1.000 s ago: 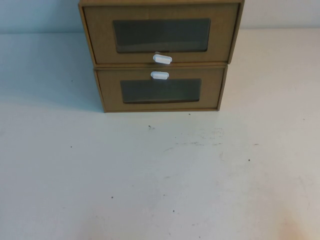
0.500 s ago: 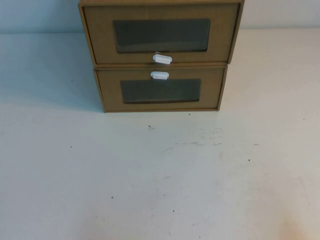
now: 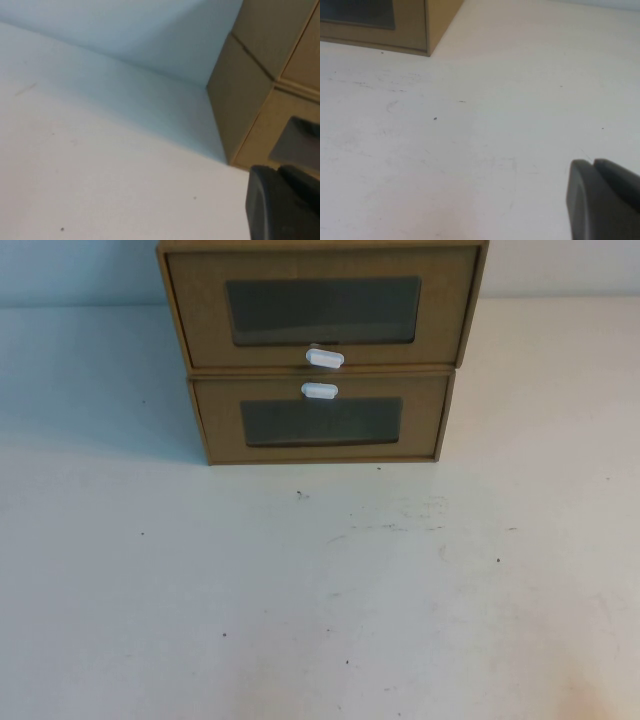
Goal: Open the shoe box
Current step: 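Pull the top drawer of the cardboard box fully open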
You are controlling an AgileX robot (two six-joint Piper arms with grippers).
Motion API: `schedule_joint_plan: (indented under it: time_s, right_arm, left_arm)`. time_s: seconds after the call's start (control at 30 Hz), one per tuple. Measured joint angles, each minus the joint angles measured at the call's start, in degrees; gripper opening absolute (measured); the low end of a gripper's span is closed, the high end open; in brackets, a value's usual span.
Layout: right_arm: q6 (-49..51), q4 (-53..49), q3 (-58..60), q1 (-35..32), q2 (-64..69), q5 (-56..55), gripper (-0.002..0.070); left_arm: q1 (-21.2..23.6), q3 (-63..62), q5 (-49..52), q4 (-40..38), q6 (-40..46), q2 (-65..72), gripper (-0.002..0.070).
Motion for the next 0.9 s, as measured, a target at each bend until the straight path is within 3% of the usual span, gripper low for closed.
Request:
schedule_joint_plan:
  time_s: [0.9]
  right_arm:
    - [0.0, 0.0, 0.0, 0.0, 0.0, 0.0, -0.0014]
  left_arm:
    - [0.0, 0.0, -8.76, -1.75, -7.17, 0.0, -0.0004]
